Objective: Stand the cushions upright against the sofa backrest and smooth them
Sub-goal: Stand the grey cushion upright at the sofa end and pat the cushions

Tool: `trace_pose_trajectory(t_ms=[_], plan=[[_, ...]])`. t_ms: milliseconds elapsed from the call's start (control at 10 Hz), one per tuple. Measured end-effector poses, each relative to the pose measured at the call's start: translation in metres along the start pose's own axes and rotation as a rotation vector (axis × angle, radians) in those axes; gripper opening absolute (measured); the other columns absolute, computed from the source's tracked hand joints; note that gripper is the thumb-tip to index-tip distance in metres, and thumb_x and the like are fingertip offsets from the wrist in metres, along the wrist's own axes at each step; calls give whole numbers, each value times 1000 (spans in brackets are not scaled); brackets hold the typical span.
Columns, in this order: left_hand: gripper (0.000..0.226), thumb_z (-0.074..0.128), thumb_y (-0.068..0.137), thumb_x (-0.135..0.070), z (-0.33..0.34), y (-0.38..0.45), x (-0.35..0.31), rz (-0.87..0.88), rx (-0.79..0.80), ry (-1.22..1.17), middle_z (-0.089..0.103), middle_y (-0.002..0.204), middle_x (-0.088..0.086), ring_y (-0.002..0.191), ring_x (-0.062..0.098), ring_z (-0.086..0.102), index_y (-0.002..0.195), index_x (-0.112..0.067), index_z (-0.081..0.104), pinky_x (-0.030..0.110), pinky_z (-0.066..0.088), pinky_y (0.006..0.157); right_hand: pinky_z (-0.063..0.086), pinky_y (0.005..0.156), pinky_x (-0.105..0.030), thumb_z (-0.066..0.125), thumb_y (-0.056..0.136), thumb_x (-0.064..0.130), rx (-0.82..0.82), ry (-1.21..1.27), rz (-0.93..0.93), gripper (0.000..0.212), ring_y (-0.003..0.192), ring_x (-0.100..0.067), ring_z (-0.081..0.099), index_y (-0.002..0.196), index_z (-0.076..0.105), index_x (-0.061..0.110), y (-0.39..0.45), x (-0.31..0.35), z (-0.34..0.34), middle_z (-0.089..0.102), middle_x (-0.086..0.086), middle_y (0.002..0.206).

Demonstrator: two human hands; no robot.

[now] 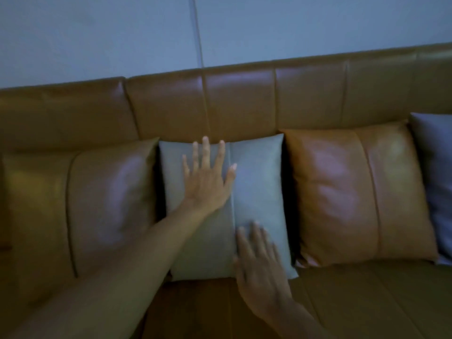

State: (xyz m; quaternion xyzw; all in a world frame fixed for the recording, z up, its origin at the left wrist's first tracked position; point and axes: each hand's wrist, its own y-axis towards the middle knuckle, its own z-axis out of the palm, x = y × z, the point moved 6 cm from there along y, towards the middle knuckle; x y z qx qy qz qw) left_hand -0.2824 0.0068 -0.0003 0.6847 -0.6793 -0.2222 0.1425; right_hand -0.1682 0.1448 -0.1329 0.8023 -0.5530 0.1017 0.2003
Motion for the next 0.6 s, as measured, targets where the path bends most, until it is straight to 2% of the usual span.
trace_pose_trajectory(t_ms=[100,200,300,400,500,600], plan=[[70,22,100,-58,26,-38,67,-345,42,-336,-4,167,9,153,25,-5,158,-25,4,46,2,123,10,114,-53,45,85,36,13,-315,-311,43,139,-34,40,117,69,20,13,33,0,43,-11,152],[69,28,102,-51,43,-92,99,-554,43,-840,0,167,9,153,21,0,158,-18,7,34,0,120,41,98,-46,41,81,38,30,-244,-270,40,107,-31,61,96,73,19,37,55,-18,62,-8,121],[92,23,91,-73,66,-157,106,-620,91,-928,19,163,16,151,27,17,155,-8,21,42,11,123,49,92,-37,38,95,42,67,182,-226,41,99,-21,61,104,69,17,75,98,-33,63,-1,110],[75,34,98,-60,98,-197,125,-749,173,-889,21,163,11,149,23,21,155,-12,24,39,15,122,51,83,-38,45,101,39,283,821,194,36,91,-21,60,100,67,11,123,122,-38,65,-12,106],[63,32,103,-49,95,-188,141,-652,192,-1042,21,164,6,149,20,20,156,-15,23,30,16,117,49,89,-52,39,103,34,204,1071,322,58,95,-46,59,129,48,-18,156,143,-57,46,-42,133],[59,31,104,-47,50,-178,149,-761,269,-1205,28,160,2,148,18,24,154,-15,28,21,22,110,40,106,-55,34,103,45,285,1103,317,65,125,-48,48,141,40,-7,172,174,-48,42,-31,144]])
